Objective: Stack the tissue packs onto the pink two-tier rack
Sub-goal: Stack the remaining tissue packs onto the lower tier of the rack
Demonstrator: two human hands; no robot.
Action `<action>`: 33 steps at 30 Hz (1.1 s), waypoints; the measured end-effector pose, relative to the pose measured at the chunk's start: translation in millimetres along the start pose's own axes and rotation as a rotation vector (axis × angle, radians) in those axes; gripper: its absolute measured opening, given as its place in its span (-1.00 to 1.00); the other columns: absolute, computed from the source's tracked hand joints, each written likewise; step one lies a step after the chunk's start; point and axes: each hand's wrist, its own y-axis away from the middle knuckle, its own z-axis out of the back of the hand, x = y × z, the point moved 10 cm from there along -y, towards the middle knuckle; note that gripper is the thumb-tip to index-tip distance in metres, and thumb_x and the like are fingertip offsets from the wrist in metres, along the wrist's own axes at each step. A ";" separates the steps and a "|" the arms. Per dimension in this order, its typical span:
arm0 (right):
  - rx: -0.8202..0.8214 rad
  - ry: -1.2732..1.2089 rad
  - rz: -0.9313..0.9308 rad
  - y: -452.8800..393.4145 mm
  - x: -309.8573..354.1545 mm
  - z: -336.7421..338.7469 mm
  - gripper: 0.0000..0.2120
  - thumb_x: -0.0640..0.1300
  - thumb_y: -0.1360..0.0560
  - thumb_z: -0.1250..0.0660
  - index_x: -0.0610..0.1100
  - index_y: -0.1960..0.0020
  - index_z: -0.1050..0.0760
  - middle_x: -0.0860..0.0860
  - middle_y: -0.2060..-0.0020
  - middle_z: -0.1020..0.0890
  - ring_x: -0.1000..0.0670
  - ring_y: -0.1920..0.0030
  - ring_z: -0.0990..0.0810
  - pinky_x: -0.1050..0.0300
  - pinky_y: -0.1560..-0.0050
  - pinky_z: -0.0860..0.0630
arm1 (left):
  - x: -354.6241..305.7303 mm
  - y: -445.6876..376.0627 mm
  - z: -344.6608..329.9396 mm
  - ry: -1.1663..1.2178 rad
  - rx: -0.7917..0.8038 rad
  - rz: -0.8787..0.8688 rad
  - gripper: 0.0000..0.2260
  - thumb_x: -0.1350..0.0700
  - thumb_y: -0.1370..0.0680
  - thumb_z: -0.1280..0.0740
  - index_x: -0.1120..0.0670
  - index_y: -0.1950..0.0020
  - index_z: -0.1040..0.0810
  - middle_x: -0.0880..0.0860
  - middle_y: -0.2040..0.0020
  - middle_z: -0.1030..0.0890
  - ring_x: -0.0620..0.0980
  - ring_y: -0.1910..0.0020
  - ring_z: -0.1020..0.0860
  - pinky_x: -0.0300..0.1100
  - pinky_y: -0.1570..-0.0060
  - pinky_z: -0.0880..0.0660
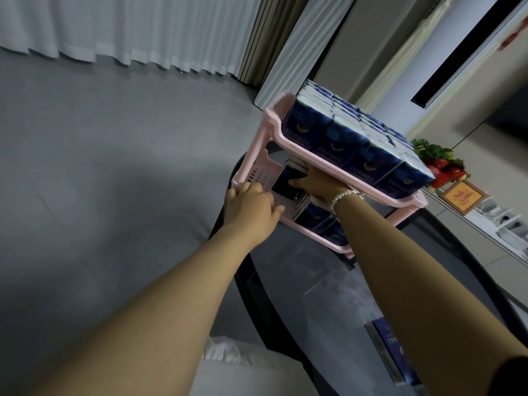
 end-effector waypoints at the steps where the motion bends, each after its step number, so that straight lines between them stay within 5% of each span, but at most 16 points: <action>1: 0.003 0.002 -0.002 -1.2 -0.4 -0.7 -0.45 -0.17 -0.51 -0.33 -0.15 -0.45 -0.23 -0.10 -0.39 -0.37 -0.10 -0.40 -0.32 0.10 -0.41 -0.21 | -0.2 0.1 0.0 0.000 0.000 0.000 -0.67 -0.11 -0.62 -0.13 0.05 -0.19 -0.55 0.06 -0.25 -0.46 0.06 -0.34 -0.28 0.01 -0.38 -0.16; 8: 0.011 0.071 -0.036 -5.9 -2.0 -4.0 -0.45 -0.14 -0.51 -0.32 -0.19 -0.44 -0.24 -0.16 -0.36 -0.40 -0.15 -0.37 -0.35 -0.03 -0.40 -0.27 | -1.0 0.3 1.2 -0.019 -0.006 -0.005 -0.65 -0.10 -0.62 -0.11 0.05 -0.21 -0.54 0.05 -0.25 -0.47 0.05 -0.32 -0.29 -0.01 -0.33 -0.17; 16: 0.053 -0.045 0.017 9.7 4.1 1.2 -0.47 -0.16 -0.53 -0.31 -0.08 -0.45 -0.23 -0.06 -0.41 -0.35 -0.05 -0.39 -0.31 0.29 -0.23 -0.17 | -1.8 0.6 3.3 -0.029 -0.021 -0.001 -0.65 -0.10 -0.63 -0.08 0.04 -0.20 -0.54 0.04 -0.22 -0.49 0.04 -0.29 -0.33 -0.01 -0.30 -0.17; 26: -0.073 -0.126 -0.005 40.0 -5.9 12.5 -0.54 0.09 -0.52 -0.28 -0.02 -0.36 -0.34 -0.01 -0.28 -0.48 0.01 -0.29 -0.43 0.22 -0.23 -0.33 | -16.9 6.1 12.6 0.022 -0.103 -0.034 -0.70 -0.06 -0.63 -0.10 0.04 -0.19 -0.53 0.02 -0.16 -0.53 0.03 -0.21 -0.40 -0.05 -0.24 -0.14; 30: -0.091 -0.168 0.063 73.4 -5.1 19.8 -0.50 -0.05 -0.56 -0.26 -0.07 -0.45 -0.24 0.02 -0.34 -0.41 0.05 -0.37 -0.34 0.52 -0.04 -0.18 | -34.0 12.6 16.4 0.063 -0.116 -0.076 -0.71 -0.04 -0.62 -0.12 0.04 -0.17 -0.54 0.02 -0.15 -0.53 0.04 -0.20 -0.42 -0.06 -0.21 -0.16; 33: -0.126 -0.115 0.107 99.2 -8.4 26.4 -0.48 -0.05 -0.56 -0.26 -0.11 -0.46 -0.22 0.01 -0.42 -0.33 0.03 -0.42 -0.28 0.46 -0.18 -0.14 | -45.0 19.0 18.2 0.109 -0.110 -0.085 -0.74 -0.04 -0.62 -0.14 0.03 -0.12 -0.56 0.02 -0.10 -0.55 0.05 -0.15 -0.45 -0.06 -0.20 -0.19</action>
